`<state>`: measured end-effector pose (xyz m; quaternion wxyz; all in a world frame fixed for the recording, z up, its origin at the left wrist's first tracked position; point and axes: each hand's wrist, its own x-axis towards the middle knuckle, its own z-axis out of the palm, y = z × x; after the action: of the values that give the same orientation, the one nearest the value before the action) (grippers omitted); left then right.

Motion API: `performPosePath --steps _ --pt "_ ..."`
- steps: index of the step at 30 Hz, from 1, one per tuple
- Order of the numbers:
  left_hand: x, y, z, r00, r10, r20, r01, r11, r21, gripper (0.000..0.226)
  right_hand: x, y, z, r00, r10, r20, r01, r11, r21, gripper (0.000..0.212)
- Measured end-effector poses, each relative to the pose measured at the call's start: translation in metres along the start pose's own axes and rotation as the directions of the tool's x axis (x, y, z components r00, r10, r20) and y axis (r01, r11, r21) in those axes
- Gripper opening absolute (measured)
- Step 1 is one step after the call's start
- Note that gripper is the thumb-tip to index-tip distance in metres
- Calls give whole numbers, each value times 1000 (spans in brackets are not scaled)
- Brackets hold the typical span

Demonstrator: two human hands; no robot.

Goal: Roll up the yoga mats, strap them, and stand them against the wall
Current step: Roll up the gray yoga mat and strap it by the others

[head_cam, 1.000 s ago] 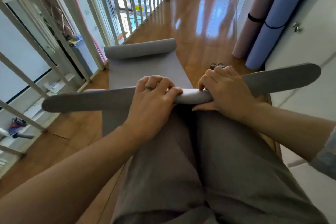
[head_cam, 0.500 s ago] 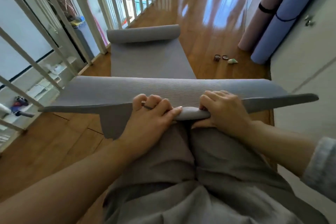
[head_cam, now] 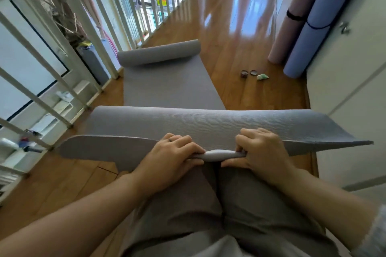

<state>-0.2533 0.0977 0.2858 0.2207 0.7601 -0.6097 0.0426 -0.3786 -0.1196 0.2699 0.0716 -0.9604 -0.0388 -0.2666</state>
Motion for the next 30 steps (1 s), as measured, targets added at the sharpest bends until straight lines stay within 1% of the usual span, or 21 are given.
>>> performPosePath --steps 2,4,5,7,9,11,12,14,16,17,19,20,21,22,23,24,25,26,28,30 --pt "8 -9 -4 991 -103 84 114 984 -139 33 11 8 1 994 46 101 -57 993 106 64" --pt "14 -17 -4 971 -187 150 219 947 -237 38 21 17 3 976 84 203 -126 971 203 66" --pt "17 -22 -3 965 -205 164 242 935 -258 40 27 21 3 961 110 253 -171 957 234 66" --pt "21 -29 1 965 -207 162 244 934 -261 43 37 26 2 921 168 351 -268 928 260 61" --pt "23 -35 4 968 -203 151 235 942 -240 47 45 30 3 894 184 408 -303 920 250 54" --pt "25 -41 8 978 -169 123 192 960 -205 47 52 34 5 888 149 436 -270 935 232 54" --pt "26 -44 9 983 -148 111 166 968 -188 46 55 37 8 899 113 424 -226 947 227 56" --pt "29 -52 11 982 -150 119 170 967 -188 47 60 44 17 920 66 386 -163 961 223 56" --pt "34 -57 11 969 -177 173 213 953 -215 48 65 51 23 911 84 404 -192 953 235 54" --pt "36 -60 10 958 -193 210 240 944 -228 46 67 53 25 902 89 423 -214 942 259 54" --pt "43 -65 7 933 -239 269 305 923 -235 34 69 57 31 897 74 436 -235 915 328 52" --pt "48 -66 5 927 -260 269 325 916 -236 29 69 57 33 900 72 429 -242 903 356 51" --pt "52 -67 3 934 -264 239 318 921 -226 25 70 59 35 903 78 422 -251 893 374 50" --pt "54 -67 2 961 -225 161 254 947 -197 21 71 60 38 907 84 413 -258 886 387 51" --pt "54 -67 3 988 -144 57 151 979 -139 19 71 61 40 910 88 404 -260 881 395 53" --pt "50 -65 4 999 -33 -40 30 997 -72 16 72 61 41 913 89 398 -260 879 400 56" --pt "44 -62 6 993 62 -99 -64 998 -15 14 71 60 42 916 88 392 -256 880 401 58" --pt "37 -60 7 984 122 -128 -121 993 18 14 71 59 42 918 85 386 -251 881 402 59" --pt "23 -55 4 977 179 -111 -166 978 123 21 71 57 40 921 85 379 -248 880 404 62" --pt "12 -46 3 990 133 -39 -117 954 278 30 73 57 37 918 78 389 -243 886 395 65"
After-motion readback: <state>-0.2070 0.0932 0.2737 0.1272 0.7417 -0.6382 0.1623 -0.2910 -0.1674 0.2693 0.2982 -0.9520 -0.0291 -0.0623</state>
